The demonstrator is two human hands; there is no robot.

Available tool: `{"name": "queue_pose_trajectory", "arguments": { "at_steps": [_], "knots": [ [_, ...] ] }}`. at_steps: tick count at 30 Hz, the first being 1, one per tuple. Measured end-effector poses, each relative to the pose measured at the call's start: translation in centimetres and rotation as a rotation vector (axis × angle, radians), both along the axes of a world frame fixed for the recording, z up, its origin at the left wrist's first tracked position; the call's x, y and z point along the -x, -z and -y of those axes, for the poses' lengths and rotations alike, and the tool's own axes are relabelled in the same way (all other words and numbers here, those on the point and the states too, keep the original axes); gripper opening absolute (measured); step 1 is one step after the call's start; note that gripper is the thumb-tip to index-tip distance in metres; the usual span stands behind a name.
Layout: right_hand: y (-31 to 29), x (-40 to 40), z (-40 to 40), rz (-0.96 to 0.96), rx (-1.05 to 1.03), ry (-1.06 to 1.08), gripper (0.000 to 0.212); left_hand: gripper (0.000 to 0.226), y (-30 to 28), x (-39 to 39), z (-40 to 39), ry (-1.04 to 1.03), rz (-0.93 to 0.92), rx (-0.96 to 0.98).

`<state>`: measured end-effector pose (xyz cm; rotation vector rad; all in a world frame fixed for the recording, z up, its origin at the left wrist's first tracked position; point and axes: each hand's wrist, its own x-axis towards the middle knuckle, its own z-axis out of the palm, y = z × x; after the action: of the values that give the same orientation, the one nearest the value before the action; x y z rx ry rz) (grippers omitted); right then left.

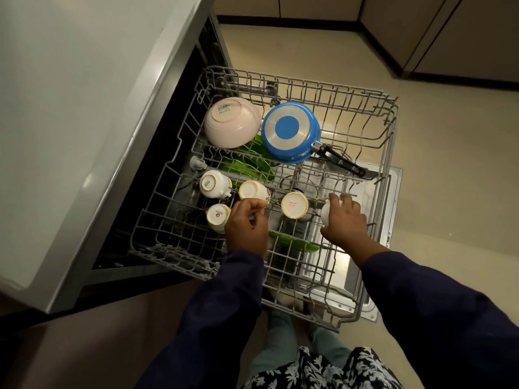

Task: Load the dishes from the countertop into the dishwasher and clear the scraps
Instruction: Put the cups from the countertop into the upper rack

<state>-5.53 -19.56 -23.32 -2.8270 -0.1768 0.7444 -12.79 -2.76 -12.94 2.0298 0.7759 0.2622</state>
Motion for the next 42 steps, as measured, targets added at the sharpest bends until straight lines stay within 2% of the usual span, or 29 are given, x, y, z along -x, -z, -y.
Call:
{"name": "queue_pose_trajectory", "arguments": {
  "at_steps": [4, 9, 13, 19, 23, 31, 36, 42],
  "knots": [
    [-0.6, 0.1, 0.3, -0.023, 0.028, -0.016, 0.091, 0.012, -0.7, 0.2, -0.4, -0.028, -0.013, -0.038],
    [-3.1, -0.3, 0.2, 0.039, -0.026, -0.113, 0.076, 0.013, -2.8, 0.4, -1.1, -0.028, 0.018, -0.069],
    [-7.5, -1.4, -1.9, 0.175, -0.187, -0.218, 0.052, 0.014, -6.5, 0.3, -1.4, -0.086, 0.032, -0.093],
    [-15.8, -1.2, -8.7, 0.338, -0.512, -0.383, 0.026, 0.018, -12.9, 2.4, -3.4, -0.147, 0.145, -0.173],
    [-20.9, 1.1, -14.1, 0.395, -0.689, -0.476, 0.015, 0.018, -17.1, 5.5, -5.9, -0.226, 0.229, -0.235],
    [-30.3, 11.7, -27.6, 0.45, -0.991, -0.74, 0.009, 0.021, -24.4, 18.8, -16.3, -0.567, 0.363, -0.347],
    [-33.8, 23.0, -36.4, 0.403, -1.014, -0.943, 0.016, 0.02, -26.9, 32.2, -22.5, -0.782, 0.376, -0.429],
    [-35.9, 39.2, -45.2, 0.29, -1.091, -1.197, 0.019, 0.022, -29.2, 49.4, -28.1, -1.069, 0.302, -0.492]
  ]
}}
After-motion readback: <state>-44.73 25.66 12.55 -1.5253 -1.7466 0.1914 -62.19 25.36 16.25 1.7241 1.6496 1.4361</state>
